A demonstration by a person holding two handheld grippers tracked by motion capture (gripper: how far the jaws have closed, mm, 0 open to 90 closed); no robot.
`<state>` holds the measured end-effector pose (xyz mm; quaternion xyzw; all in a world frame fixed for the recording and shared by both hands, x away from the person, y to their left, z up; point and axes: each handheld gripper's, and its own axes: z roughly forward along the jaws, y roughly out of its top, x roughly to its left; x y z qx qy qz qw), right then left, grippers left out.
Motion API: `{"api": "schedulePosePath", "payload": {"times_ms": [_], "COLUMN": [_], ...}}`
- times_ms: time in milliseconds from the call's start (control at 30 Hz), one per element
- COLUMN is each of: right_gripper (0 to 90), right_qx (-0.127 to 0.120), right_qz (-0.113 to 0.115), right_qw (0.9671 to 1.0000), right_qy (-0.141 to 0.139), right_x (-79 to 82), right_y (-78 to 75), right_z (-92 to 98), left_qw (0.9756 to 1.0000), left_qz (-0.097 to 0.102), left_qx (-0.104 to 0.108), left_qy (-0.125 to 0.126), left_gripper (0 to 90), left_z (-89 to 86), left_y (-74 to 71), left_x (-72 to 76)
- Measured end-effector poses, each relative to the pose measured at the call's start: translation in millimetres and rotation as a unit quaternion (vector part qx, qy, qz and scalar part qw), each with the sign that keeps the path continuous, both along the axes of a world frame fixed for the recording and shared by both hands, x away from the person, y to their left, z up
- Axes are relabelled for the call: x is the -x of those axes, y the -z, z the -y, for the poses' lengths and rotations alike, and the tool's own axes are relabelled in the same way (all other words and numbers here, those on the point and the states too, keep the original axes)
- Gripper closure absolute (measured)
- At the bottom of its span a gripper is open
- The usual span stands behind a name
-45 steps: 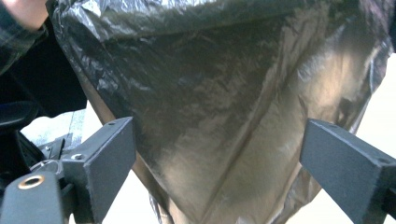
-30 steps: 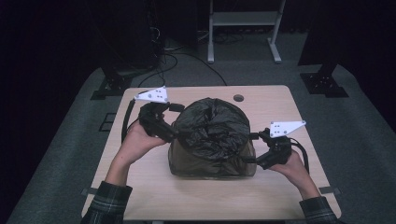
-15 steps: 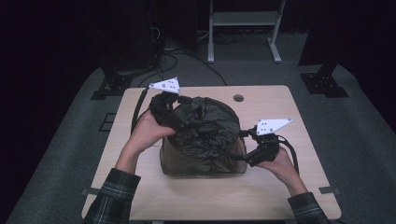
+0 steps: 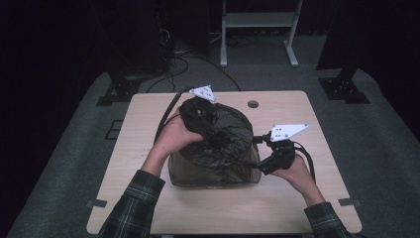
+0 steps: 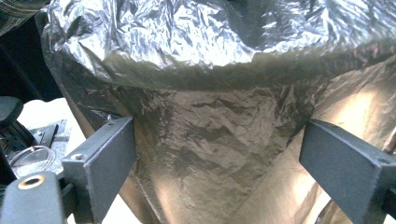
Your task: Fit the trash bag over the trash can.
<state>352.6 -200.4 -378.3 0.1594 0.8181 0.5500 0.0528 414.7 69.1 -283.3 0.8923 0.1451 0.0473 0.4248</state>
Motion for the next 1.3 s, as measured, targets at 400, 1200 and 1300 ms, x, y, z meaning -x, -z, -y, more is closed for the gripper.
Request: {"api": "schedulePosePath", "payload": {"times_ms": [400, 1200, 1300], "right_gripper": [9.5, 9.5, 9.5], "right_qx": [0.002, 0.003, 0.004], "right_qz": [0.000, -0.004, -0.005], "right_qw": [1.0000, 1.0000, 1.0000], "right_qy": [0.001, 0.005, 0.006], "right_x": [-2.7, -2.9, -2.6], "right_y": [-0.9, 0.4, -0.2], "right_z": [1.2, 4.5, 5.6], "left_qw": [0.9962, 0.9880, 0.9905], "left_qz": [-0.010, -0.016, -0.011], "left_qx": [-0.087, -0.153, -0.136], "left_qy": [-0.006, -0.016, -0.016], "left_gripper": [0.0, 0.0, 0.0], "left_z": [36.5, 53.5, 49.2], "left_y": [21.3, 42.5, 35.4], "left_x": [-13.0, -19.1, -14.6]}}
